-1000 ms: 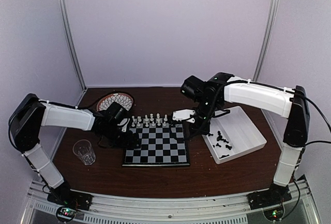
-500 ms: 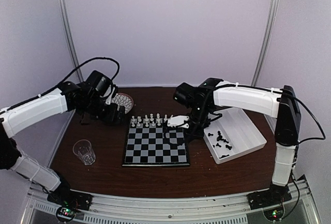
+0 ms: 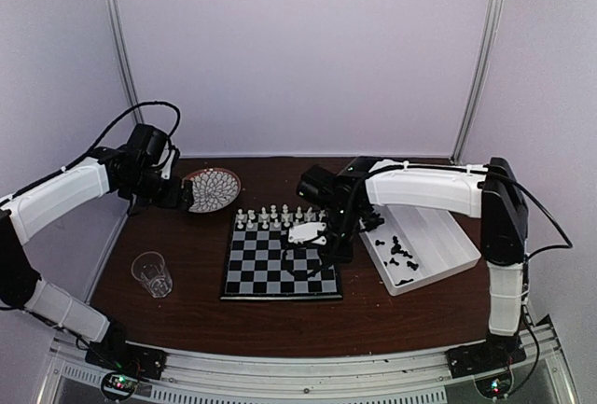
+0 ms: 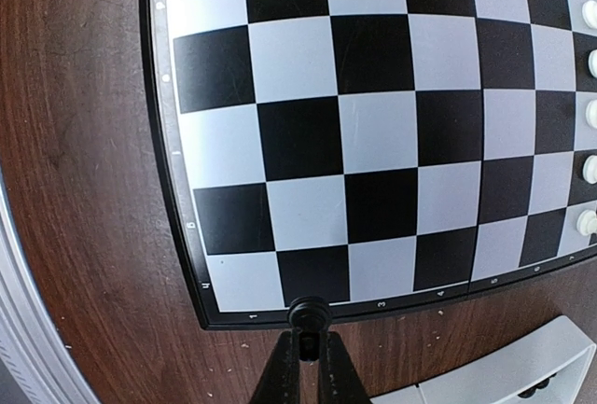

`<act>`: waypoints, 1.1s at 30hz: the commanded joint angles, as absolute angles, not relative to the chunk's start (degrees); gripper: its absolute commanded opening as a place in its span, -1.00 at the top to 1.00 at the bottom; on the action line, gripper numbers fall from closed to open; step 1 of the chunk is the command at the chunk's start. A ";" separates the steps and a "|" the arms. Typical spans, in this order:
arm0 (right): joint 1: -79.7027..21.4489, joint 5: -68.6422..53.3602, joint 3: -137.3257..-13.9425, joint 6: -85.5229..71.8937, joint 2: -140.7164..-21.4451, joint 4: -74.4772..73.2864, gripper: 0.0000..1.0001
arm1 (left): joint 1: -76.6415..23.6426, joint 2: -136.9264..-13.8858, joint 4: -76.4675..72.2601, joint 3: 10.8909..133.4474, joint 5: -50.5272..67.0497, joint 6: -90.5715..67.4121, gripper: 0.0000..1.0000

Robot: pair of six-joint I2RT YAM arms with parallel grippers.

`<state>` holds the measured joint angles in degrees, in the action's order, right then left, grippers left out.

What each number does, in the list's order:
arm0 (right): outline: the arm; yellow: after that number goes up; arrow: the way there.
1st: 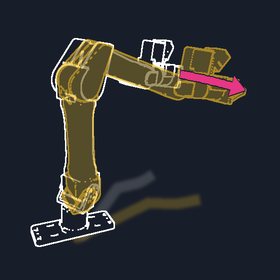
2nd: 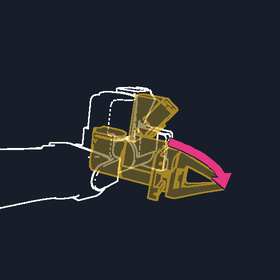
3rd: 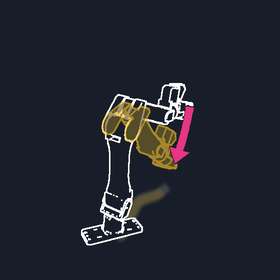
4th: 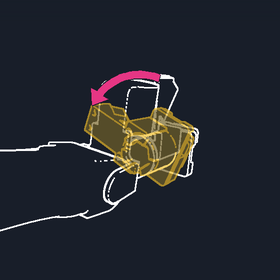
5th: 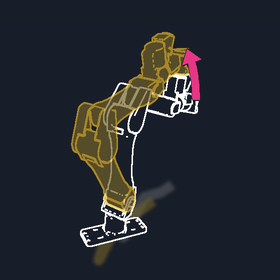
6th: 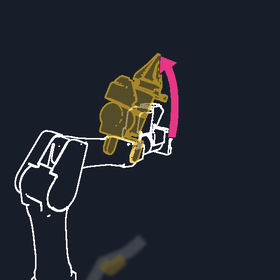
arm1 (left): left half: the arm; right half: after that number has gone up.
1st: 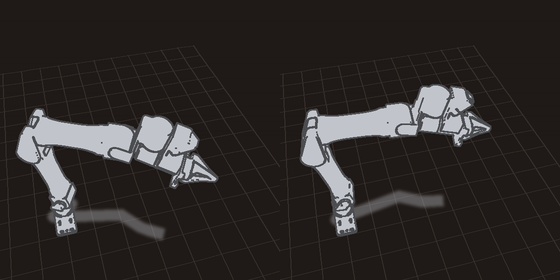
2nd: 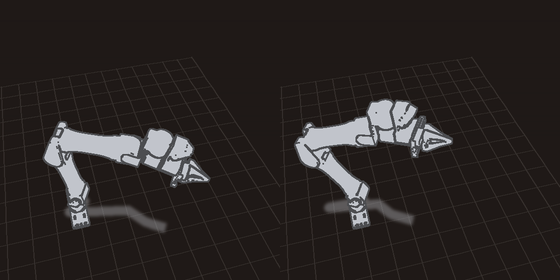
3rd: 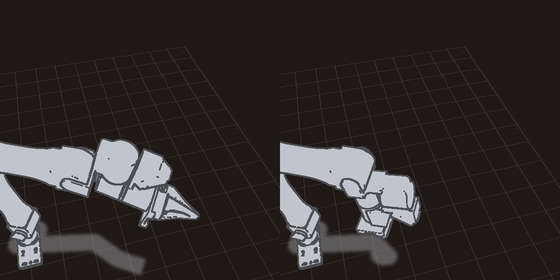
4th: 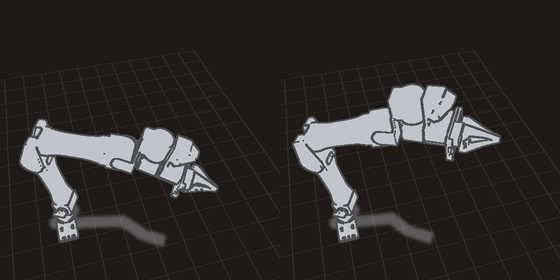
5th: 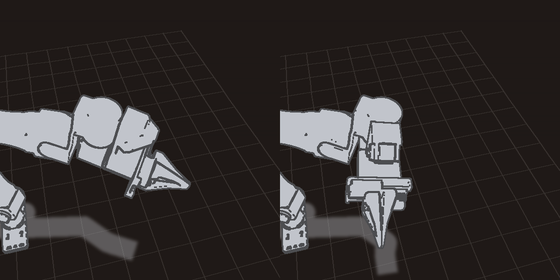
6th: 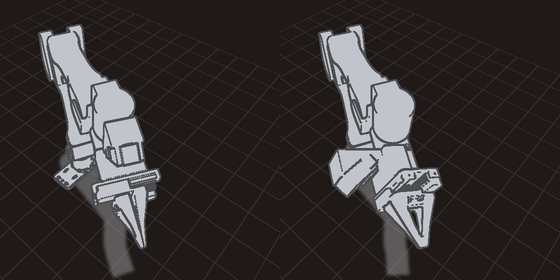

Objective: Set up the chess pieces on the board
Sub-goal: Place the pawn at a7.

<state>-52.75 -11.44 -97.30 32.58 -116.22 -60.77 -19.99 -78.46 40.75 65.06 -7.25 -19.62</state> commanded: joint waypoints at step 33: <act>-53.00 -10.07 -95.14 30.85 -113.67 -61.02 0.49 | -20.04 -75.26 36.43 64.42 -5.54 -17.68 -0.84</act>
